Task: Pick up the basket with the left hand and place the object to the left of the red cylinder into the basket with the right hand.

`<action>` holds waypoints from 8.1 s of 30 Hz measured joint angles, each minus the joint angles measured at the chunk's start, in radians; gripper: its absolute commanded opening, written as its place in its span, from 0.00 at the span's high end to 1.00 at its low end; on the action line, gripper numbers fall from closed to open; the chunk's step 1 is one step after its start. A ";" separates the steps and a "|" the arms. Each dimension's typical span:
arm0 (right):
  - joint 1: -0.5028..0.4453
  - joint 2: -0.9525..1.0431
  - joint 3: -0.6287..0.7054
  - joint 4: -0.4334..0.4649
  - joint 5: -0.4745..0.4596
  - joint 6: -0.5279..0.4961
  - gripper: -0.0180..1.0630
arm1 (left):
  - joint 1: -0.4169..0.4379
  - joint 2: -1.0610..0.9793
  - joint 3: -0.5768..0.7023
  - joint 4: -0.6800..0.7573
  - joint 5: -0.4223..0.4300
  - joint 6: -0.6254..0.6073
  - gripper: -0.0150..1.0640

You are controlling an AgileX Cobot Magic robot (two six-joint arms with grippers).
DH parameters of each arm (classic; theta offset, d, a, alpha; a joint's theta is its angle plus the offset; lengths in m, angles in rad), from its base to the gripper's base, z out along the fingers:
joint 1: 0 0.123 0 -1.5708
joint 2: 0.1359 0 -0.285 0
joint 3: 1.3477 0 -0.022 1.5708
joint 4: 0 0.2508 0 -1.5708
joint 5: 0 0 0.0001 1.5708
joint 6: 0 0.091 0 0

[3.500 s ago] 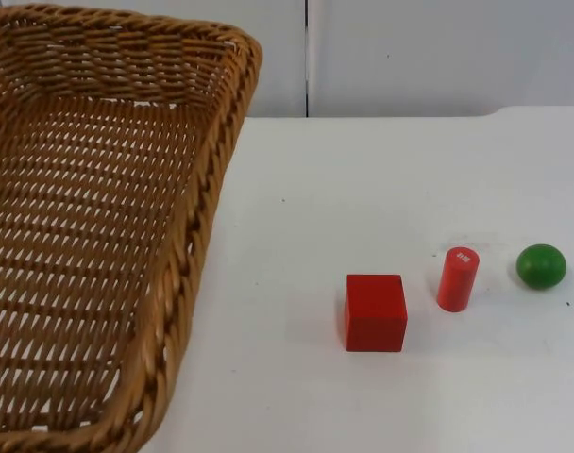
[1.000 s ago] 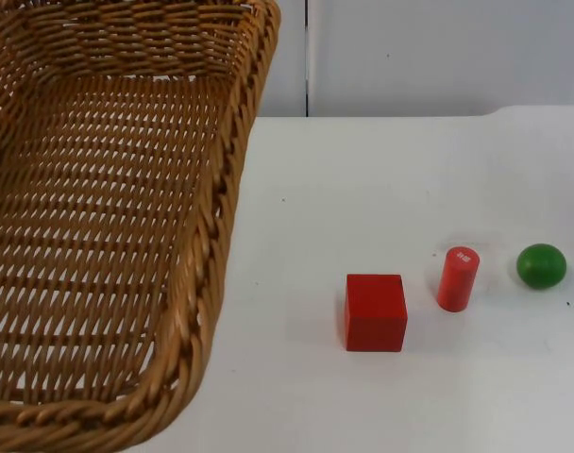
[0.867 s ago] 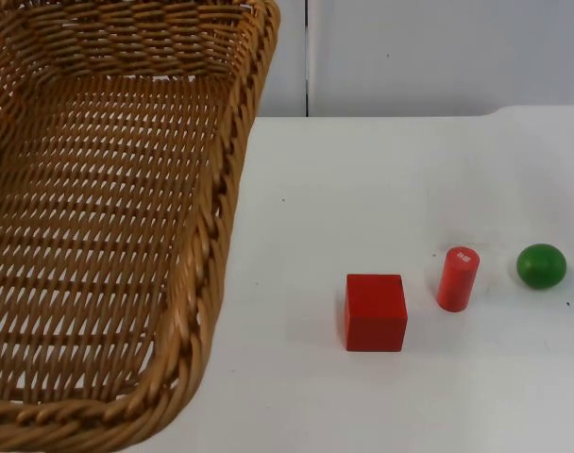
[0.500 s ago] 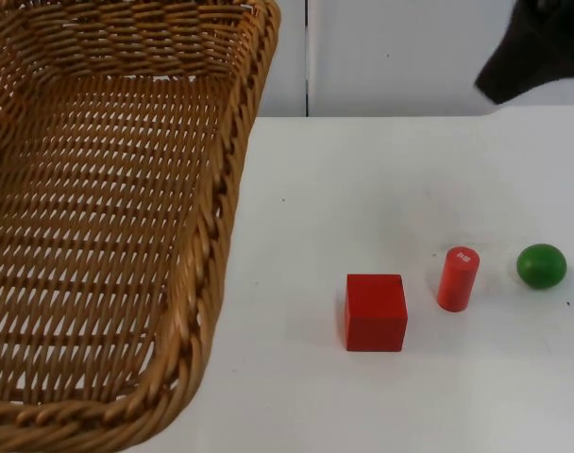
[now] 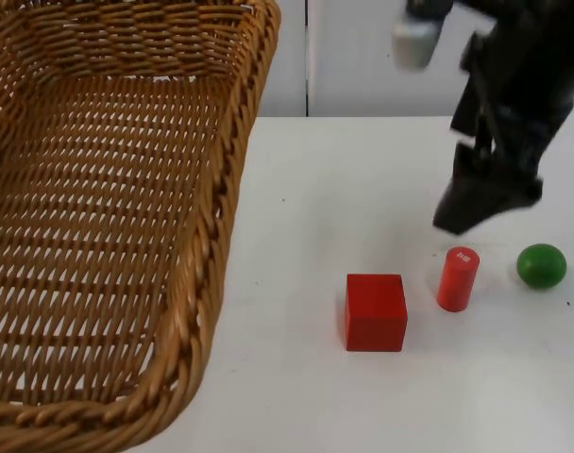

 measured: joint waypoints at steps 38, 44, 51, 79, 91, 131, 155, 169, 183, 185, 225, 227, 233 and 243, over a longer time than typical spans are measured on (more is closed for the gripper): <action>0.097 0.375 -0.038 0.076 -0.239 -0.182 0.01 | 0.000 0.000 0.000 0.000 0.000 0.000 0.99; 0.097 0.379 -0.038 0.078 -0.251 -0.184 0.01 | 0.000 0.000 0.000 0.000 0.000 0.000 0.99; 0.097 0.405 -0.038 0.078 -0.252 -0.185 0.01 | 0.000 0.000 0.000 0.000 0.000 0.002 0.99; 0.097 0.415 -0.038 0.082 -0.277 -0.183 0.92 | 0.000 0.000 0.000 0.000 0.000 0.004 0.99; 0.097 0.344 -0.038 0.080 -0.139 -0.160 0.98 | 0.000 0.000 0.000 0.000 0.000 0.004 0.99; 0.093 -0.408 -0.038 0.026 0.078 -0.006 0.98 | 0.000 0.000 0.000 0.000 0.000 0.004 0.99; 0.093 -0.476 -0.038 0.108 0.084 0.027 0.98 | 0.000 0.000 0.000 0.000 -0.002 0.004 0.99; 0.093 -0.476 -0.038 0.224 0.057 0.027 0.98 | 0.000 0.000 0.000 0.000 -0.002 0.006 0.99; 0.130 -0.340 -0.085 0.277 0.045 0.052 0.98 | 0.000 0.000 0.000 0.000 -0.002 0.006 0.99; 0.174 -0.279 -0.144 0.278 0.045 0.063 0.98 | 0.000 0.000 0.000 0.000 -0.002 0.006 0.99; 0.349 0.178 -0.452 0.286 0.020 0.142 0.78 | 0.000 0.000 0.000 0.006 -0.002 0.006 0.99; 0.349 0.178 -0.452 0.286 0.020 0.142 0.64 | 0.000 0.000 0.000 0.006 -0.002 0.006 0.99; 0.349 0.178 -0.452 0.288 0.020 0.155 0.21 | 0.000 0.000 0.000 0.008 -0.002 0.006 0.99; 0.349 0.131 -0.463 0.286 0.014 0.158 0.13 | 0.000 0.000 0.002 0.010 -0.002 0.006 0.99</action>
